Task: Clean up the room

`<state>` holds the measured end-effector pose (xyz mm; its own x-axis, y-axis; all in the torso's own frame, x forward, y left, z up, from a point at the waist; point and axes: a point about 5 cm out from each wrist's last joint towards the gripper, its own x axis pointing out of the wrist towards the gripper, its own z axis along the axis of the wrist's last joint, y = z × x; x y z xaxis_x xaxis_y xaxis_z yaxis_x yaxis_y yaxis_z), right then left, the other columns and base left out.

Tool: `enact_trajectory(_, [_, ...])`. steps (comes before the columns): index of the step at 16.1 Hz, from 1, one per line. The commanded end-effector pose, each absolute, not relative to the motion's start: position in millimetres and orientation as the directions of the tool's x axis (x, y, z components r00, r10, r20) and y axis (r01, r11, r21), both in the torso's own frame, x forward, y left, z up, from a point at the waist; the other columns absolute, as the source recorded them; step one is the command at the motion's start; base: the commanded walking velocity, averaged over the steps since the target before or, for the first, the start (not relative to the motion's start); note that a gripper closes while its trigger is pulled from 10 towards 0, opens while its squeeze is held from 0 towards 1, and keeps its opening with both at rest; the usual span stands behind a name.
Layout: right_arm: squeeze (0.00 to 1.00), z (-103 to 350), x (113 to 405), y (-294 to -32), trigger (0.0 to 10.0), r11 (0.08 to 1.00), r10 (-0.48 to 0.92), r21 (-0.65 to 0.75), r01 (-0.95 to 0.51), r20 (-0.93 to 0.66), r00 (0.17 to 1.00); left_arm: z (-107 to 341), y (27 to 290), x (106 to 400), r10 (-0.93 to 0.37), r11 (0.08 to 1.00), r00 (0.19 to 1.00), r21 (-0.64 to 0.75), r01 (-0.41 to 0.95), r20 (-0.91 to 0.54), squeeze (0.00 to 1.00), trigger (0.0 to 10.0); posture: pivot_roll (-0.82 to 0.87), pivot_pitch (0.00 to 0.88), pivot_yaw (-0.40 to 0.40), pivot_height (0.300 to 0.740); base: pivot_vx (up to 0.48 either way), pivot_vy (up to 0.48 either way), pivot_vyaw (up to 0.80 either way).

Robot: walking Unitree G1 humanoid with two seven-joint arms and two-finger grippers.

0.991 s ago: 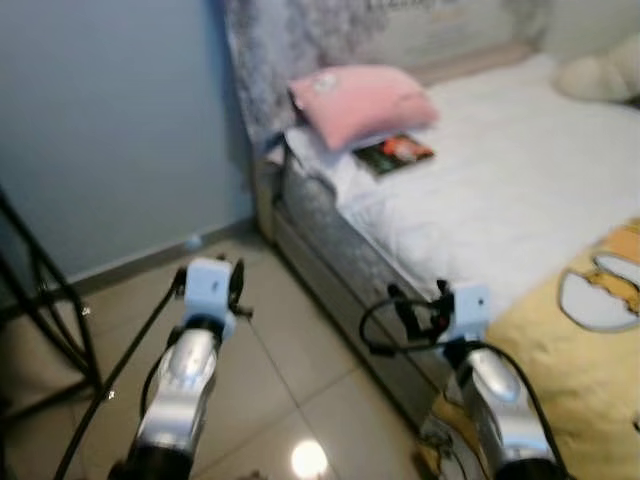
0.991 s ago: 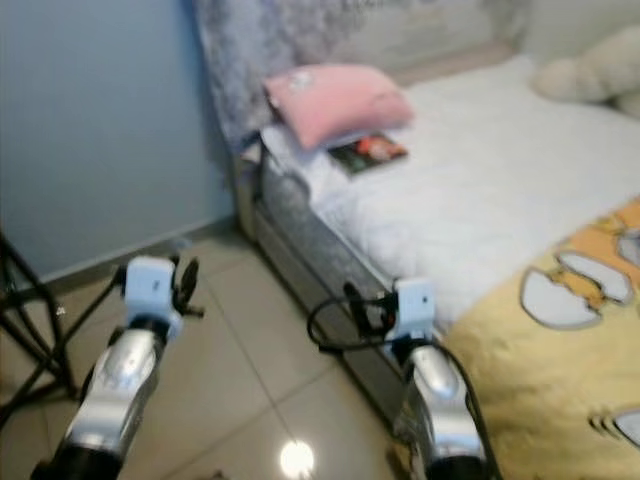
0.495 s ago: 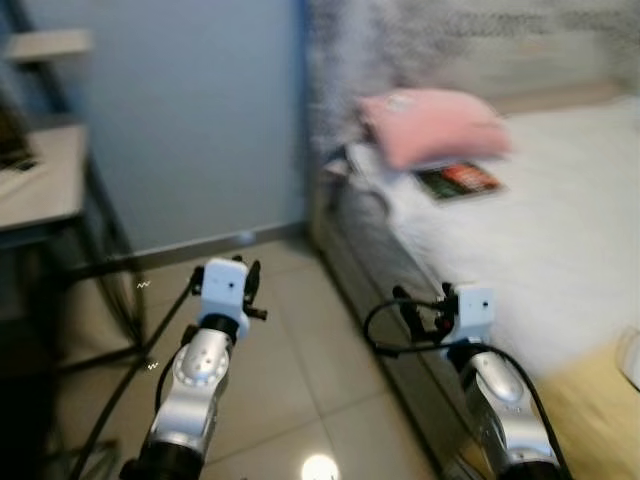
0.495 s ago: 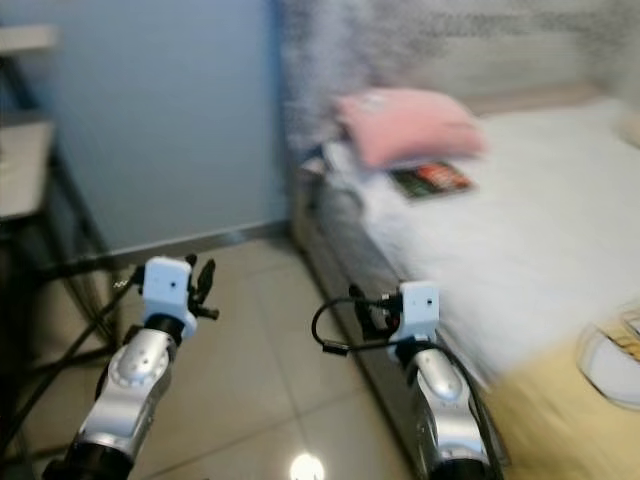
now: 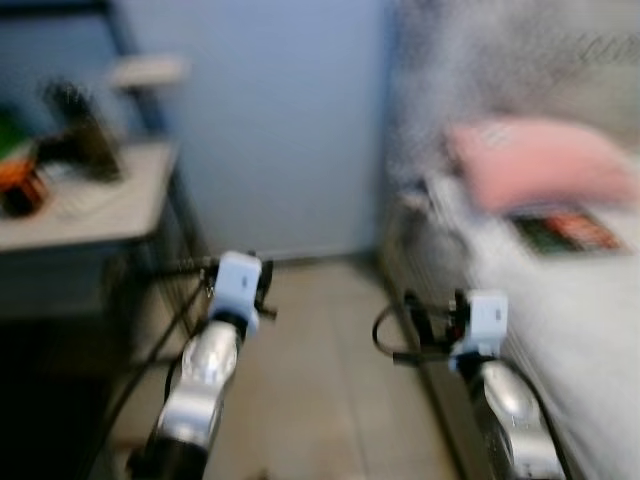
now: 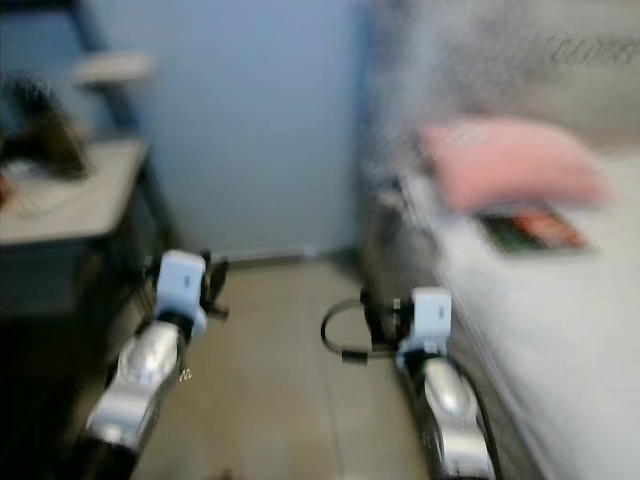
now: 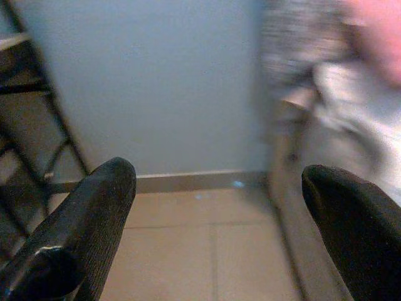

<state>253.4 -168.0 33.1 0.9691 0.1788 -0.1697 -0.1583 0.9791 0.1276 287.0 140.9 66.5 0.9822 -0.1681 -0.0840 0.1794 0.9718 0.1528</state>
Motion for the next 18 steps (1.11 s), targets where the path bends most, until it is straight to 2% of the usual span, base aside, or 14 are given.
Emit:
enact_trajectory(1, [0.00,41,258,-159,10.0,0.972,0.220,0.118,-0.204,-0.144,0.965,63,148,288,-0.121,0.982,0.987,0.131,0.135,-0.107,0.00,10.0,0.02,0.000,0.028,0.740,0.480,0.000,0.50])
enact_trajectory(5, [0.00,43,263,-163,10.0,0.972,0.209,0.140,-0.190,-0.143,0.967,64,145,290,-0.116,0.982,0.989,0.138,0.129,-0.097,0.00,10.0,0.02,0.000,0.023,0.740,0.480,0.000,0.51])
enact_trajectory(13, [0.00,47,268,-156,10.0,0.968,0.242,0.106,-0.229,-0.126,0.962,74,150,296,-0.118,0.973,0.992,0.193,0.126,-0.054,0.00,10.0,0.05,0.000,0.012,0.740,0.480,0.000,0.52])
enact_trajectory(14, [0.00,46,267,-162,10.0,0.975,0.202,0.123,-0.186,-0.134,0.970,72,152,296,-0.062,0.977,0.995,0.201,0.075,-0.074,0.00,10.0,0.05,0.000,0.010,0.740,0.000,0.000,0.00])
enact_trajectory(15, [0.00,54,258,-170,10.0,0.978,0.200,0.081,-0.192,-0.096,0.975,69,143,283,-0.059,0.961,0.991,0.260,0.090,-0.122,0.00,10.0,0.05,0.000,0.008,0.740,0.000,0.000,0.00])
enact_trajectory(16, [0.00,62,244,-179,10.0,0.978,0.206,0.052,-0.203,-0.060,0.977,86,131,270,-0.126,0.975,0.991,0.179,0.133,-0.049,0.00,10.0,0.05,0.000,0.002,0.740,0.000,0.000,0.00])
enact_trajectory(17, [0.00,65,234,-184,10.0,0.981,0.192,0.046,-0.189,-0.062,0.979,100,131,269,-0.144,0.983,0.990,0.117,0.142,0.011,0.00,10.0,0.06,0.000,-0.003,0.740,0.000,0.000,0.00])
enact_trajectory(18, [0.00,62,226,-189,10.0,0.985,0.165,0.055,-0.161,-0.086,0.983,99,131,264,-0.162,0.982,0.987,0.100,0.162,-0.001,0.00,10.0,0.06,0.000,-0.007,0.740,0.000,0.000,0.00])
